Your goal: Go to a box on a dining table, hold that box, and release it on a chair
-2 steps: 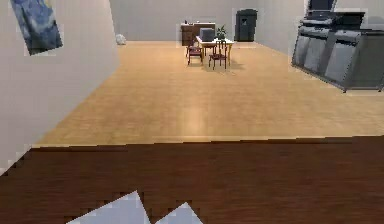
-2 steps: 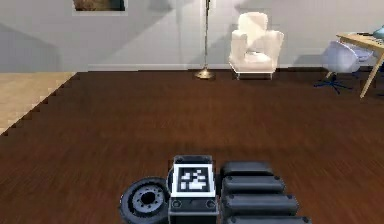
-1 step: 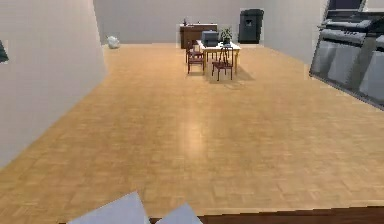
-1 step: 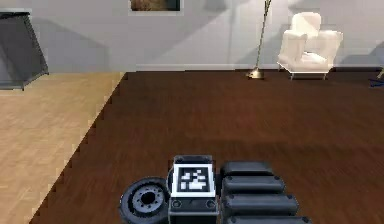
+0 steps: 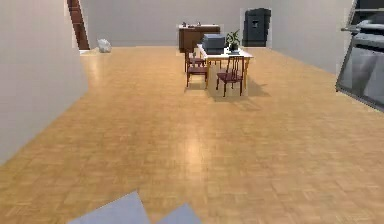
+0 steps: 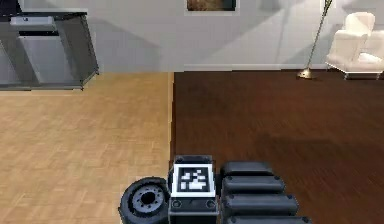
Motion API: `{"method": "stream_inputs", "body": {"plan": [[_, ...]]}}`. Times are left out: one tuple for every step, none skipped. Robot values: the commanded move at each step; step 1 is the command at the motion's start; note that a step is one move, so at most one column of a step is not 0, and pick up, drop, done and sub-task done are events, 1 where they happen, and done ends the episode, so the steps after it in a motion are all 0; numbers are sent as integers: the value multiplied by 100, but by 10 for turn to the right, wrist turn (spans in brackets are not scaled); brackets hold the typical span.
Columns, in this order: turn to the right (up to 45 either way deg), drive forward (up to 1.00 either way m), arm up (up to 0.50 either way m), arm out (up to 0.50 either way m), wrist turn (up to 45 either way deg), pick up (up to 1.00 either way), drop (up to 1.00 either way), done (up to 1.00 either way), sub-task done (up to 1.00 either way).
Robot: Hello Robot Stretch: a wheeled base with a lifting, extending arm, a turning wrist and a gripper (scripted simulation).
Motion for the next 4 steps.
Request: {"method": "stream_inputs", "body": {"plan": [[0, 100, 0, 0, 0, 0, 0, 0, 0], [0, 100, 0, 0, 0, 0, 0, 0, 0], [30, 0, 0, 0, 0, 0, 0, 0, 0], [0, 100, 0, 0, 0, 0, 0, 0, 0]]}}
